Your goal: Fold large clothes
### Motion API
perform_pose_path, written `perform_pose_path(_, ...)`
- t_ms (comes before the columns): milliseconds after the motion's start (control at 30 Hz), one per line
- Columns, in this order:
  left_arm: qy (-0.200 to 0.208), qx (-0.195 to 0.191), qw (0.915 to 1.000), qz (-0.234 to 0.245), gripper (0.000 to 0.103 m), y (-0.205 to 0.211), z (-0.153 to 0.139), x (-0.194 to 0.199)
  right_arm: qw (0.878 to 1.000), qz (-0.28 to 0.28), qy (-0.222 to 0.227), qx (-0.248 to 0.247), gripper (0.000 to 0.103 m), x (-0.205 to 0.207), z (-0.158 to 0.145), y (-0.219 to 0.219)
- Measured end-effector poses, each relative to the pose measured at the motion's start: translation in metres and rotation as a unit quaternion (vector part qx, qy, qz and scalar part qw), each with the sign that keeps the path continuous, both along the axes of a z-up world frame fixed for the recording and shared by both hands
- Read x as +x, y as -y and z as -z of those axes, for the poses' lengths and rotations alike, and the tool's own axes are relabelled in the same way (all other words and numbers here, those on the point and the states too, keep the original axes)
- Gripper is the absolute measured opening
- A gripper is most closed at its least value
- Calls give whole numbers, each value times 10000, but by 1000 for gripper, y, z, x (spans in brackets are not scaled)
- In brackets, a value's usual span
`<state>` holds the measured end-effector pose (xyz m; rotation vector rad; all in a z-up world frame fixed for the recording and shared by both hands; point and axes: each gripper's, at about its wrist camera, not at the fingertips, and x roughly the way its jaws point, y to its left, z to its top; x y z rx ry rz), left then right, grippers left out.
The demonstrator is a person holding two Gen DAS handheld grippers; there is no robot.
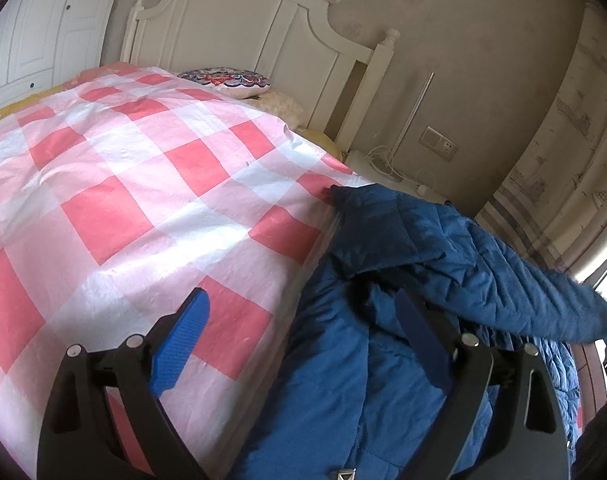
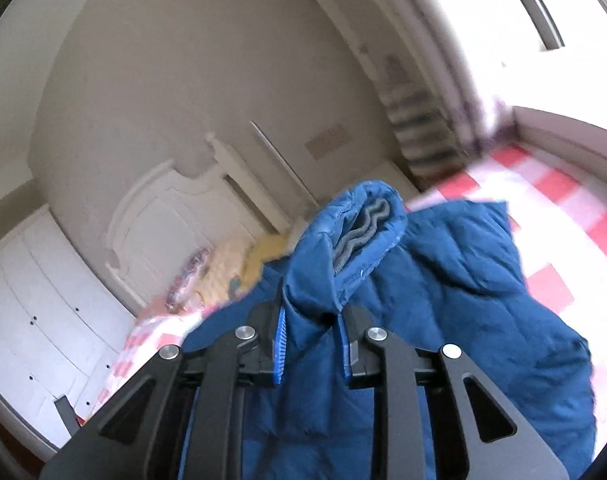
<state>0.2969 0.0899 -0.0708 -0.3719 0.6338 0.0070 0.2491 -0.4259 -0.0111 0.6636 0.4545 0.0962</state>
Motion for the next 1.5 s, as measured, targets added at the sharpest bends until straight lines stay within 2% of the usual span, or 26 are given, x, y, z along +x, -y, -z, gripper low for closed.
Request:
perform_pose_path(67,-7,-10,10000,-4,93,0,0,0,9986,138,-494,-92,25,5,22,6)
perform_pose_path(133,-9,-24,10000,-7,94,0,0,0,9930,129,-1165,173,27,12,53,12)
perform_pose_path(167,-16,-26,10000,-8,94,0,1,1,9918,162,-1215,371,28,9,60,16)
perform_pose_path(233,-23,-31,10000,-10,94,0,1,1,9918,361,-1145,437,33,1,53,22)
perform_pose_path(367,-26,-9,10000,2,94,0,1,1,9897,1223,-619,-406,45,-22,13,18)
perform_pose_path(467,-37,-12,10000,-3,95,0,1,2,9883,938,-442,-1117,46,-8,-11,-3)
perform_pose_path(567,-41,-29,10000,-19,95,0,1,1,9800,454,-436,-1890,46,20,-20,-33)
perform_pose_path(633,-45,-45,10000,-15,95,-1,1,1,9698,96,-625,-2354,52,44,-14,-51)
perform_pose_path(700,-38,-56,10000,-14,95,-1,1,0,9602,-140,-966,-2617,56,65,0,-59)
perform_pose_path(733,-37,-46,10000,1,95,-1,0,0,9508,-150,-1358,-2779,56,76,15,-58)
perform_pose_path(767,-45,-6,10000,16,95,0,-3,-1,9462,-140,-1565,-2830,56,77,24,-60)
perform_pose_path(833,0,60,10000,31,95,1,-12,0,9527,-195,-1455,-2662,56,74,39,-50)
perform_pose_path(933,406,-101,9990,145,95,3,-52,8,9547,-186,-1511,-2555,56,70,40,-46)
perform_pose_path(1000,517,-163,9980,332,95,11,-73,22,9558,-188,-1530,-2504,57,71,43,-48)
perform_pose_path(1033,533,-84,9975,458,99,23,-86,37,9561,-182,-1534,-2489,57,73,44,-48)
perform_pose_path(1100,395,152,9966,705,101,48,-97,64,9556,-171,-1553,-2498,57,73,44,-49)
perform_pose_path(1167,99,339,9946,976,101,75,-94,93,9542,-183,-1582,-2532,58,73,43,-51)
perform_pose_path(1233,-403,471,9894,1310,101,104,-74,123,9542,-226,-1599,-2520,62,74,43,-52)
perform_pose_path(1367,-1248,955,9794,1271,101,133,-21,154,9549,-299,-1603,-2483,65,75,44,-51)
perform_pose_path(1467,-1206,1654,9712,1216,101,151,-18,148,9542,-356,-1603,-2499,69,76,44,-52)
perform_pose_path(1500,-1233,1623,9712,1238,101,153,-24,147,9541,-365,-1600,-2505,70,76,44,-52)
